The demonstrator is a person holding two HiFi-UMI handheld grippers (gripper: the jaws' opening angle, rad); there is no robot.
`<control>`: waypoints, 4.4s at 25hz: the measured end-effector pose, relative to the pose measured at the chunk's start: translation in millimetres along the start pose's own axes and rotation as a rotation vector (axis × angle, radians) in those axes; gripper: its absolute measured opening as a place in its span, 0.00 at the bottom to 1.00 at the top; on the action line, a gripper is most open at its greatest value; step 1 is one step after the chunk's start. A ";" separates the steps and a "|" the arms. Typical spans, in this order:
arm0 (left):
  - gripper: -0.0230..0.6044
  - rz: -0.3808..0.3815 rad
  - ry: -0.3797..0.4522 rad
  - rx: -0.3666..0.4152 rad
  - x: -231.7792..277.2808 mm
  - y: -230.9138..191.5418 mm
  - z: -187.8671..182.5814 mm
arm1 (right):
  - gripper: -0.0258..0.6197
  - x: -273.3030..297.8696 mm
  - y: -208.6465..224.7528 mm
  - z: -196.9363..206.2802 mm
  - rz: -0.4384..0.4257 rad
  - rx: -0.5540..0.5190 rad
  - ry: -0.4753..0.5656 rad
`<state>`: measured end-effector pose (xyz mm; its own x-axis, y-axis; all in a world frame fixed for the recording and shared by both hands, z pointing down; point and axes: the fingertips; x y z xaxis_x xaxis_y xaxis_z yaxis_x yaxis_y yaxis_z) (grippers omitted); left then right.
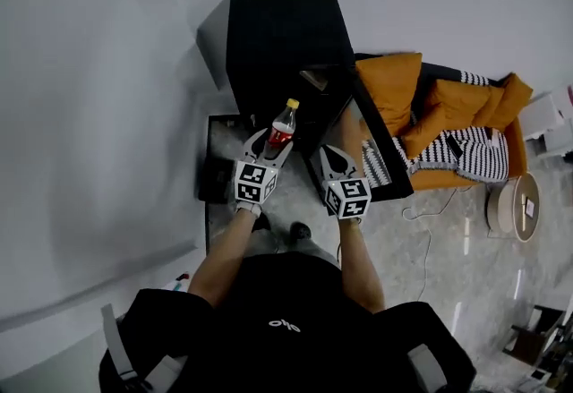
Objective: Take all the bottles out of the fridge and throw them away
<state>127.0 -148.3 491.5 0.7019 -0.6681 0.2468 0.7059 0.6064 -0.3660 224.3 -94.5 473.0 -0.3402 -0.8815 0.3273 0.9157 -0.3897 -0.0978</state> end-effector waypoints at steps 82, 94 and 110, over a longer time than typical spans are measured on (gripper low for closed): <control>0.47 -0.449 0.002 -0.312 -159.1 -409.9 341.4 | 0.05 323.2 -349.8 301.6 -0.543 -0.074 -0.184; 0.54 -0.483 0.010 -0.297 -155.4 -443.1 337.6 | 0.05 319.6 -347.8 301.5 -0.548 -0.078 -0.168; 0.05 -0.422 0.126 -0.318 -191.2 -340.9 269.0 | 0.05 238.8 -317.1 267.9 -0.531 -0.040 -0.187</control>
<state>-222.3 -111.3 810.5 0.3333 -0.8836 0.3290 0.8466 0.1270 -0.5168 -90.0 -110.1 833.9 -0.7051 -0.5007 0.5021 0.6189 -0.7802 0.0912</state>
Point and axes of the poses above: the fingertips, and each gripper's own axes: x forward along the fingers, y to its right, z out of its underside, and after that the axes turned 15 degrees about -x, right-handed
